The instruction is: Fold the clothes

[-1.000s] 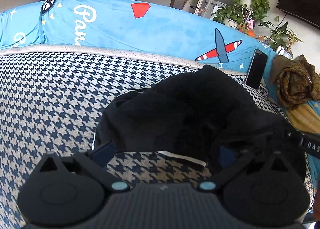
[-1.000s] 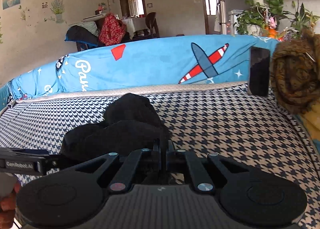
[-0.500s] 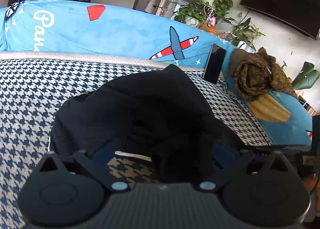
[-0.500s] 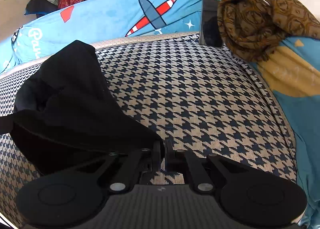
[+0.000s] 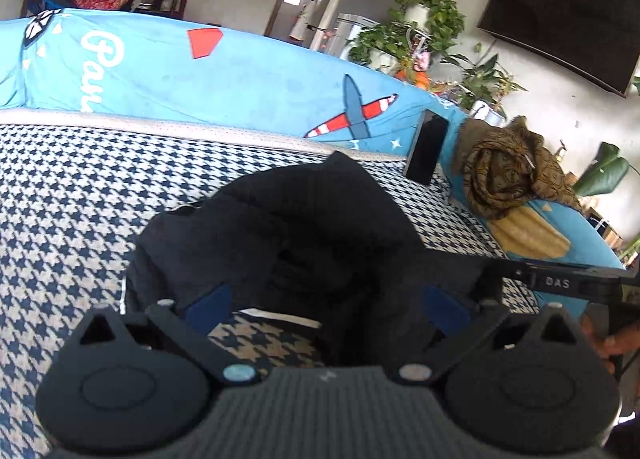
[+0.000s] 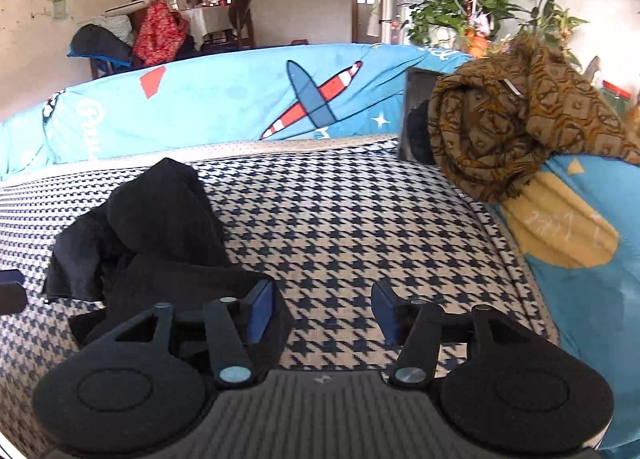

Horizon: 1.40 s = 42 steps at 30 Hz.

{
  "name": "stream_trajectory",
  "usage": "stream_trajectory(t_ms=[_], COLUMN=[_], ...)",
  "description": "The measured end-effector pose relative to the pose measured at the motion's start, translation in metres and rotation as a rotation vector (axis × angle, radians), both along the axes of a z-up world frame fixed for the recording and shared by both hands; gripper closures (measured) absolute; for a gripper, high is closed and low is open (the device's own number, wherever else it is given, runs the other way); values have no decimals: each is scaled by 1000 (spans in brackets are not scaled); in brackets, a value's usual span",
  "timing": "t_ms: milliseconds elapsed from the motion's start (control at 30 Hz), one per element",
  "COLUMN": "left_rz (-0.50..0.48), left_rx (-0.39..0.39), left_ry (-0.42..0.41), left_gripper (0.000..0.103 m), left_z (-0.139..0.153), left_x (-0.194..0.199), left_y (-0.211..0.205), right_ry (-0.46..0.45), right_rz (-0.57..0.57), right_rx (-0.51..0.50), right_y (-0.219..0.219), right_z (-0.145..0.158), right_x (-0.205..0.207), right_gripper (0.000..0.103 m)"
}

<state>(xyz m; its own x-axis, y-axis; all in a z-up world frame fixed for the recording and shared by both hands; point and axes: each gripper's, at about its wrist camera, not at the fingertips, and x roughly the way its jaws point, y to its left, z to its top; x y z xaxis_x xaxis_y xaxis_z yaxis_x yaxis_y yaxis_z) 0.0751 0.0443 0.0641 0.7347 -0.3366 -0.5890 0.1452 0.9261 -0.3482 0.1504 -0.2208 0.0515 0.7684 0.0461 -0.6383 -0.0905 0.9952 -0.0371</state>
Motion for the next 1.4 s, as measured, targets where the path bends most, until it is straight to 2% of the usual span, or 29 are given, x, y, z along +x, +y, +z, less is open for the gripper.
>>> stream_trajectory(t_ms=[100,167,267,333,433,533,633,700,833,933,1167,1400], left_rz=[99,144,206,246,325,389,426,440,459,470,479,484], left_rx=[48,54,27,10,-4,-22,-13,-10,-22,-28,-47,-57], left_ry=[40,64,94,118,159,180,191,198,214,217,222,221], left_gripper=[0,0,0,0,0,0,0,0,0,0,0,0], left_z=[-6,-9,-14,-17,-24,-29,-31,-32,-35,-34,-33,-33], left_x=[6,10,14,17,21,22,21,21,20,17,15,17], left_y=[11,17,30,37,48,59,65,68,74,77,81,81], right_ry=[-24,-43,-71,-75,-55,-76,-94,-95,-88,-74,-108,-95], right_rz=[-44,-39,2,44,124,212,300,350,435,472,495,492], right_rx=[-48,-46,32,103,120,89,100,110,94,77,17,-29], right_y=[-8,-14,-21,-18,4,32,59,77,114,138,185,217], right_z=[0,4,13,16,9,3,-3,-8,-18,-25,-39,-56], right_x=[-2,-5,-13,-17,-15,-17,-17,-16,-12,-5,15,40], right_gripper=[49,49,48,43,42,42,42,43,53,53,53,52])
